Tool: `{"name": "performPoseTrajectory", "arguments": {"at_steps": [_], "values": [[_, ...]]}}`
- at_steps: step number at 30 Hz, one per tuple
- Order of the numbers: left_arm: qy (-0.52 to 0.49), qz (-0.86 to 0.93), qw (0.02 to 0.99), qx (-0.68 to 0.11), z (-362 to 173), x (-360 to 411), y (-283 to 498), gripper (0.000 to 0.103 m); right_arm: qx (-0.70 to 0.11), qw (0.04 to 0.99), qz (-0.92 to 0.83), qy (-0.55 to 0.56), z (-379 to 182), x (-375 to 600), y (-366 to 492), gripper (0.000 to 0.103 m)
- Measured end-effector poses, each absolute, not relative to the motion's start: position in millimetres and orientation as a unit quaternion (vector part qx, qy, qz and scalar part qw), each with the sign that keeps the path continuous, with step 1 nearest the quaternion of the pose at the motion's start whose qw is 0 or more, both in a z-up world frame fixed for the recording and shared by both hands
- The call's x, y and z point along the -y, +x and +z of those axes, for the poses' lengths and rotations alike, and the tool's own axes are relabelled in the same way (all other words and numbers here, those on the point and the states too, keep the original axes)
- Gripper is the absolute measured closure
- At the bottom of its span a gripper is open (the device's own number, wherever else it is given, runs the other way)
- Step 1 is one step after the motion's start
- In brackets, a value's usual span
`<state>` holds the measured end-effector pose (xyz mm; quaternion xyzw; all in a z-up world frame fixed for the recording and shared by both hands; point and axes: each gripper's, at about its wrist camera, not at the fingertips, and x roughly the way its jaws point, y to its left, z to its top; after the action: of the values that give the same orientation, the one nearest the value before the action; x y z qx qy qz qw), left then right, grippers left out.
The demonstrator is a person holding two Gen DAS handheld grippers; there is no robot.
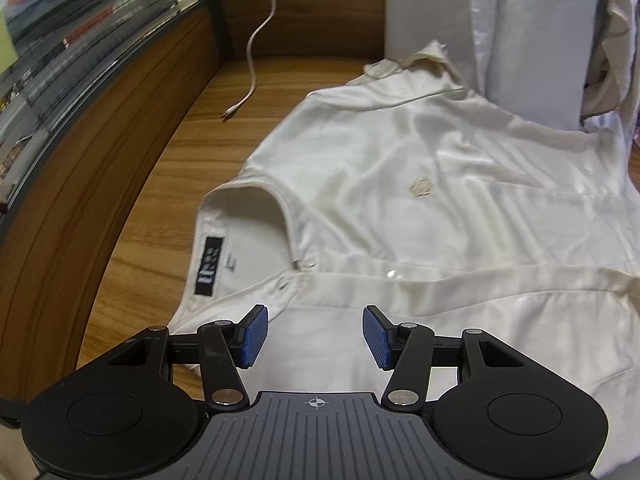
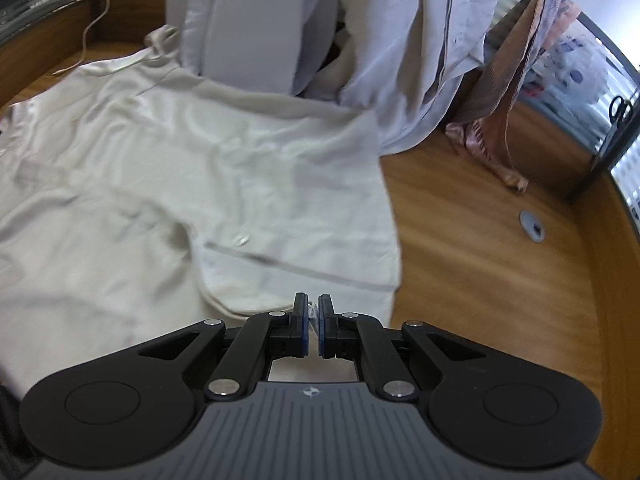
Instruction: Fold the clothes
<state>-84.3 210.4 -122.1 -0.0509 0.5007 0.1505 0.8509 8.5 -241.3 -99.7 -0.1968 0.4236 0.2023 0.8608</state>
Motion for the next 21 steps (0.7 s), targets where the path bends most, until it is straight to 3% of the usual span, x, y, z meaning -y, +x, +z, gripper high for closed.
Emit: {"name": "performPoseTrajectory", "arguments": {"at_steps": [7,14,16,21], "values": [[-0.063,0.161,0.855,-0.489,-107.4,-184.3,-78.6,0.048,-0.436,0.852,0.210,-0.199,-124.7,245.8,77.4,0.099],[-0.072,0.171,0.850,-0.493,-105.0,-162.4,-73.6,0.048,-0.469,0.850,0.201,-0.134,-125.4,280.1,84.6,0.098],[-0.070,0.163,0.851,-0.495,-104.9,-154.5,-69.0,0.048,-0.478,0.848,0.199,-0.115,-125.5,289.9,86.6,0.081],[-0.044,0.088,0.862,-0.498,-106.5,-118.1,-42.3,0.048,-0.499,0.842,0.192,-0.068,-126.0,314.5,91.8,0.079]]}}
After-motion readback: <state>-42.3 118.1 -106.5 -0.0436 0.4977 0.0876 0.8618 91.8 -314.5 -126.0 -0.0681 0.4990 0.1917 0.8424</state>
